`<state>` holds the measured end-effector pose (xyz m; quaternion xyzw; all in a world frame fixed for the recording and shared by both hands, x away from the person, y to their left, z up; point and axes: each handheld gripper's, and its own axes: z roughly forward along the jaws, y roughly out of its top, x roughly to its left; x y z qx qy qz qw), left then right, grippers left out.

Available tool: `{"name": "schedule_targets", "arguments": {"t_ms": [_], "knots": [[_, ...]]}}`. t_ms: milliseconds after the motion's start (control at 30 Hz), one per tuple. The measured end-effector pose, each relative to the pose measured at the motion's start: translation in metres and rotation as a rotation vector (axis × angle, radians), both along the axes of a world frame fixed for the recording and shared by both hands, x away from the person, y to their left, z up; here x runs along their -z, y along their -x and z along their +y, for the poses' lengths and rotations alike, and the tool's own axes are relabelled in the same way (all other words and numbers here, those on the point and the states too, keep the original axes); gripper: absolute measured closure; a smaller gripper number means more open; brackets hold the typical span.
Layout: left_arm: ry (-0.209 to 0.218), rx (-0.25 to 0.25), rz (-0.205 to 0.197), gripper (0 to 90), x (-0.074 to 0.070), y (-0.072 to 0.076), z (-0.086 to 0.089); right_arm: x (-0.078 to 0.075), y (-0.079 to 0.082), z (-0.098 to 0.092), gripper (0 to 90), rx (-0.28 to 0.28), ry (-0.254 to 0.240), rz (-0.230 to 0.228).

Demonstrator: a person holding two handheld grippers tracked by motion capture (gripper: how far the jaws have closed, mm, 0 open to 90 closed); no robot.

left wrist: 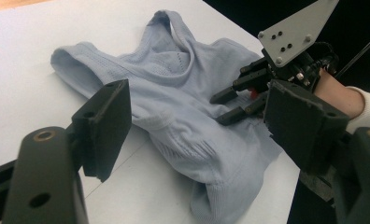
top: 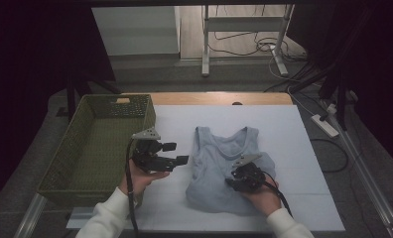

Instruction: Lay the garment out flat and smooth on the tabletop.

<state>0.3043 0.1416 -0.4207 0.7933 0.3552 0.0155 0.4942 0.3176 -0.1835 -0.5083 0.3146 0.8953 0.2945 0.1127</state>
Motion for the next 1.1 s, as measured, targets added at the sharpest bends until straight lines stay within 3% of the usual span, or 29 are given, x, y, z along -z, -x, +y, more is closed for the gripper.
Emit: {"name": "schedule_targets", "arguments": {"t_ms": [200, 267, 467, 700, 833, 900, 1000, 1100], "knots": [[-0.001, 0.001, 0.000, 24.1, 0.001, 0.000, 0.000, -0.006, 0.004, 0.002, 84.6, -0.028, 0.005, -0.049], [0.000, -0.001, 0.002, 24.1, 0.001, -0.001, 0.000, -0.009, 0.006, 0.002, 86.8, -0.034, 0.005, -0.069], [-0.004, 0.004, -0.001, 24.1, 0.001, -0.001, -0.001, -0.017, 0.007, 0.001, 87.8, -0.049, -0.008, -0.114], [0.000, 0.000, -0.002, 24.1, 0.000, -0.001, -0.001, -0.038, 0.001, 0.002, 88.1, -0.028, -0.049, -0.239], [0.000, -0.001, -0.002, 24.1, 0.000, 0.000, -0.001, -0.045, -0.008, 0.007, 88.2, -0.020, -0.043, -0.310], [-0.001, -0.001, -0.002, 24.1, 0.000, 0.000, -0.001, -0.046, -0.015, 0.007, 88.2, -0.005, -0.059, -0.339], [0.000, -0.002, -0.003, 24.1, 0.000, -0.001, 0.000, -0.045, -0.024, 0.008, 88.2, 0.016, -0.041, -0.381], [0.002, -0.006, -0.001, 24.1, 0.000, -0.001, 0.001, -0.040, -0.032, 0.007, 88.2, 0.028, -0.019, -0.388]]}}
